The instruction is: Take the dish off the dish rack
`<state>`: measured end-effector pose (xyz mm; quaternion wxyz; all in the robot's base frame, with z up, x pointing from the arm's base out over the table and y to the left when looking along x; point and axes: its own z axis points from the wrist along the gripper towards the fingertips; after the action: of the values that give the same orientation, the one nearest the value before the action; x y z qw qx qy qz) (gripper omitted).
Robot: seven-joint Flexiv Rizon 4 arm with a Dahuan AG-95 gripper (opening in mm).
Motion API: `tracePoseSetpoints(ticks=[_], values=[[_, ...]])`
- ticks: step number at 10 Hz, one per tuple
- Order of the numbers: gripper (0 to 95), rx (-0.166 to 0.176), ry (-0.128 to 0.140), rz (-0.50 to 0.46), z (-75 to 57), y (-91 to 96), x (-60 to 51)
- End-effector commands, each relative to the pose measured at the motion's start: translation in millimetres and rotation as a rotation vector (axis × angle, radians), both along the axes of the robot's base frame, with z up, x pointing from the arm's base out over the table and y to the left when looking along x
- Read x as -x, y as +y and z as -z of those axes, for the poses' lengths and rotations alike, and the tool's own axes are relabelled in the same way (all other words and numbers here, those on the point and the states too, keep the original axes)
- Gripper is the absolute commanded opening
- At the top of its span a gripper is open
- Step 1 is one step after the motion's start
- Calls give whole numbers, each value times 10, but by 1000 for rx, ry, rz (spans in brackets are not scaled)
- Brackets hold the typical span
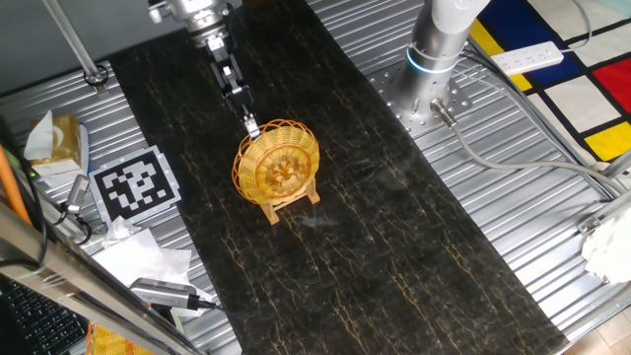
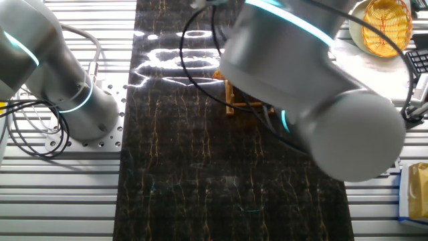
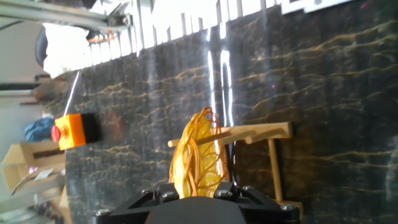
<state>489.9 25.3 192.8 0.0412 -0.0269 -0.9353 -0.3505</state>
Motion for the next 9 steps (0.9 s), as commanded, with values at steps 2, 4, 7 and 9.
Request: tracePoseSetpoints(ticks=[2, 4, 7, 9], values=[[380, 0, -2, -13, 15, 46, 49], [380, -2, -2, -18, 31, 59, 85], [380, 2, 2, -18, 83, 109, 142], [380, 3, 6, -14, 76, 117, 147]])
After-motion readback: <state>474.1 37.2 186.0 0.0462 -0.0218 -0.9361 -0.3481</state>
